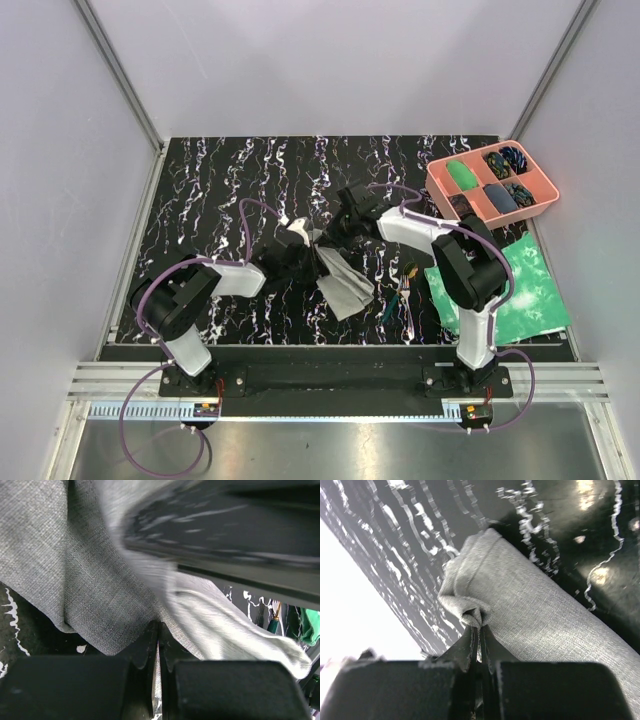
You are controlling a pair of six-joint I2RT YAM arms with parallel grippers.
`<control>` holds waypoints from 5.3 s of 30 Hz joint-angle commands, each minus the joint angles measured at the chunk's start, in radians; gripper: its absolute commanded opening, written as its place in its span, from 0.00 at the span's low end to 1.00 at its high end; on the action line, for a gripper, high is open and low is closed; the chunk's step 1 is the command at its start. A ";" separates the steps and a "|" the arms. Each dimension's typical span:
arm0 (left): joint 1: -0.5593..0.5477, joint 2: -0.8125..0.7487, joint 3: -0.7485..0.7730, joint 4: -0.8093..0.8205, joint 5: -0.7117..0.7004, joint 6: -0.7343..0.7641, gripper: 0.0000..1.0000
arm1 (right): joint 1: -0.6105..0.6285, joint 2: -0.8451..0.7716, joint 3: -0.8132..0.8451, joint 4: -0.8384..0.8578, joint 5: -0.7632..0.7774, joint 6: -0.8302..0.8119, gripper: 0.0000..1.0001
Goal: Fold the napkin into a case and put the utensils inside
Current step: Fold the 2/3-rectangle-folded napkin at the center of the board.
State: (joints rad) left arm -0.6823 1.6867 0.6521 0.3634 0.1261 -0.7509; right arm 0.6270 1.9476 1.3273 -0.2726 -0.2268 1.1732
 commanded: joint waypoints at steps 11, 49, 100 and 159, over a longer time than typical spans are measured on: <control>0.010 -0.005 -0.032 0.017 0.010 0.076 0.04 | 0.028 0.004 -0.200 0.320 0.041 0.313 0.00; 0.098 -0.087 -0.095 -0.090 -0.019 0.114 0.05 | 0.097 0.020 -0.336 0.640 0.222 0.727 0.00; 0.172 -0.089 0.104 -0.037 0.356 -0.060 0.27 | -0.078 -0.418 -0.448 0.122 -0.295 -0.572 0.27; 0.300 0.077 0.442 -0.523 0.167 0.177 0.46 | -0.006 -0.314 -0.482 0.177 -0.229 -0.670 0.38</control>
State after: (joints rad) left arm -0.3885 1.7554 1.0470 -0.2085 0.2859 -0.5831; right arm 0.6254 1.6722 0.8959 -0.1856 -0.4175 0.4618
